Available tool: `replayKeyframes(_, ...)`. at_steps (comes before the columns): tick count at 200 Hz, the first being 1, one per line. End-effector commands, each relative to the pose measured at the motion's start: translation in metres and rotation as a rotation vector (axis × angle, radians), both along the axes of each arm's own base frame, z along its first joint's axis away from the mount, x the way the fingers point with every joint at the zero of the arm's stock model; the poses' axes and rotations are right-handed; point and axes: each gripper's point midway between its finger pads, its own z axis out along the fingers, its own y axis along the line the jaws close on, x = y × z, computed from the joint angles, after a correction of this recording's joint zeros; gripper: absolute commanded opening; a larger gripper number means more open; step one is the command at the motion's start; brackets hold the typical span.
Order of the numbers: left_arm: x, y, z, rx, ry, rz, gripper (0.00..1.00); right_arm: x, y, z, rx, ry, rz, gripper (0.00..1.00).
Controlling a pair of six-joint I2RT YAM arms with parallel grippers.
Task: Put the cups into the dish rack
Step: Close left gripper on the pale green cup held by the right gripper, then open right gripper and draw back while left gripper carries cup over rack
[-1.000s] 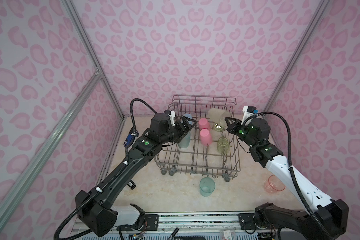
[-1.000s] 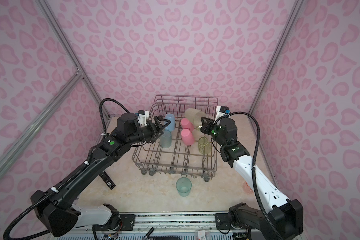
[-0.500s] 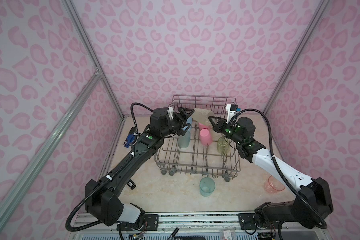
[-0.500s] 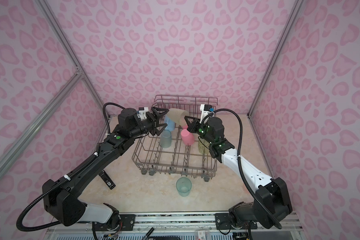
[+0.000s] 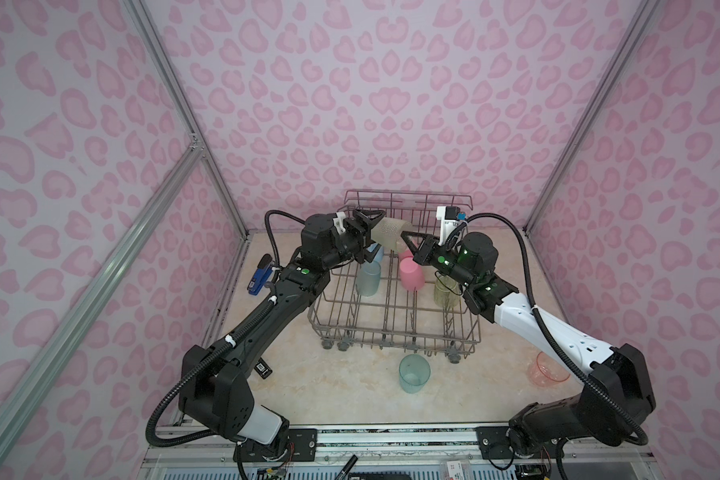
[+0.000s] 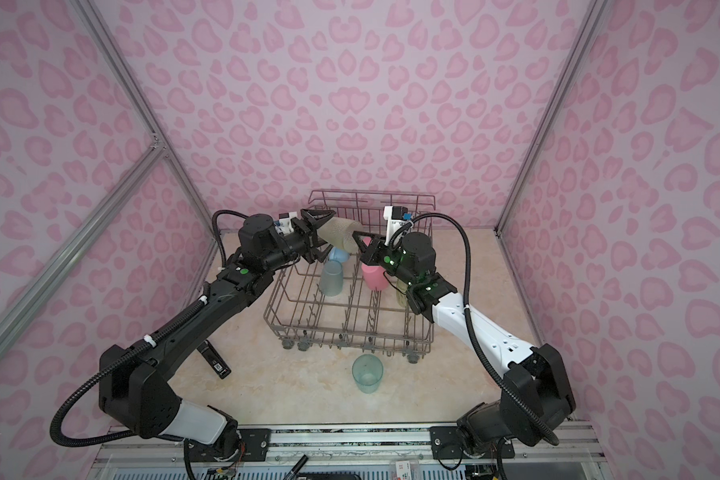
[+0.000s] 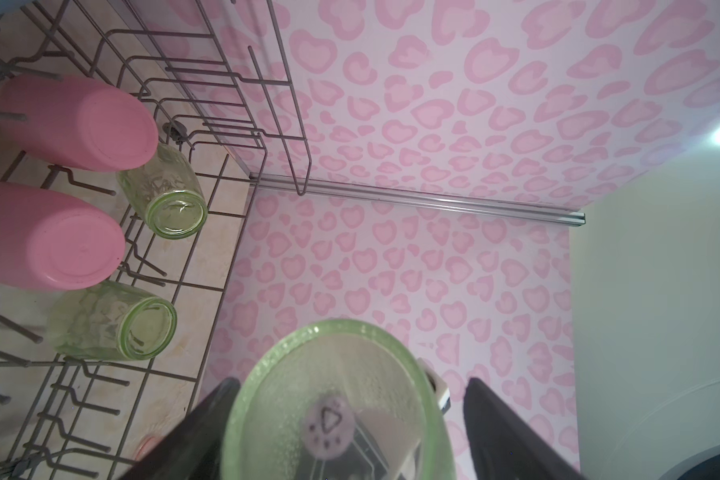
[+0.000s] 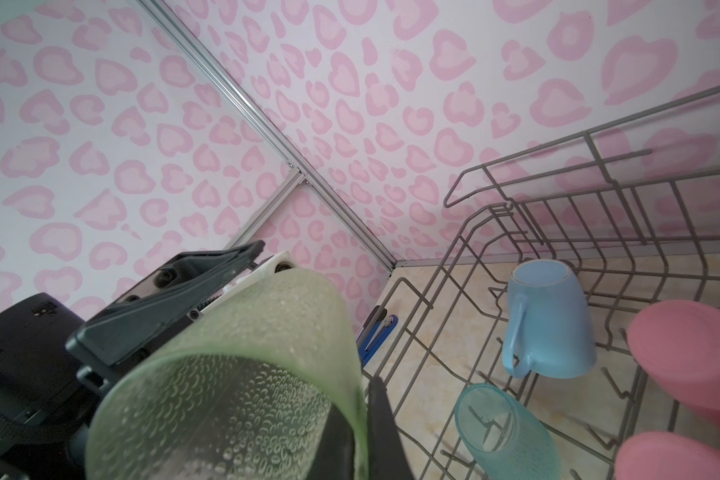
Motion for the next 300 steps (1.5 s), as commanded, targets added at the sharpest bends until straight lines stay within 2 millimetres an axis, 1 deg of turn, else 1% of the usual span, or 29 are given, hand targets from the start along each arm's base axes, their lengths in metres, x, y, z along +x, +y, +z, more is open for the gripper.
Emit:
replayKeyframes(1,0.002,-0.001,0.009,-0.031,-0.044,-0.003,0.84,0.002,0.002,0.000,-0.014,-0.020,-0.007,0.00)
replayKeyframes(27,0.002,0.000,0.011,-0.033,-0.055,0.002,0.78,0.001,0.003,0.000,-0.022,-0.023,-0.006,0.00)
replayKeyframes(45,0.002,0.000,0.011,-0.034,-0.060,0.004,0.65,0.000,0.003,-0.002,-0.034,-0.023,-0.013,0.00)
replayKeyframes(56,0.003,0.001,0.009,-0.035,-0.056,0.005,0.61,0.000,0.002,-0.002,-0.038,-0.023,-0.015,0.00)
replayKeyframes(84,0.003,0.002,0.007,-0.033,-0.056,0.012,0.60,0.000,0.003,-0.005,-0.046,-0.020,-0.017,0.02)
replayKeyframes(114,0.003,0.003,0.005,-0.021,-0.061,0.017,0.60,0.001,0.002,-0.006,-0.050,-0.019,-0.022,0.07)
replayKeyframes(136,0.003,0.003,0.005,-0.013,-0.071,0.020,0.60,0.002,0.002,-0.007,-0.054,-0.017,-0.023,0.13)
replayKeyframes(154,0.004,0.004,0.004,-0.005,-0.077,0.026,0.60,0.003,0.003,-0.009,-0.060,-0.013,-0.022,0.21)
replayKeyframes(181,0.006,0.007,0.002,0.015,-0.082,0.041,0.60,0.003,0.002,-0.005,-0.055,-0.024,-0.028,0.29)
replayKeyframes(200,0.009,0.009,-0.002,0.027,-0.082,0.051,0.59,0.003,0.001,-0.005,-0.057,-0.027,-0.035,0.38)
replayKeyframes(222,0.012,0.012,-0.005,0.044,-0.084,0.062,0.59,0.002,-0.001,-0.005,-0.065,-0.030,-0.040,0.43)
replayKeyframes(260,0.017,0.021,-0.012,0.109,-0.113,0.103,0.59,-0.002,-0.008,-0.010,-0.095,-0.025,-0.059,0.47)
replayKeyframes(300,0.020,0.034,-0.019,0.213,-0.167,0.159,0.59,-0.006,-0.019,-0.023,-0.154,0.001,-0.089,0.50)
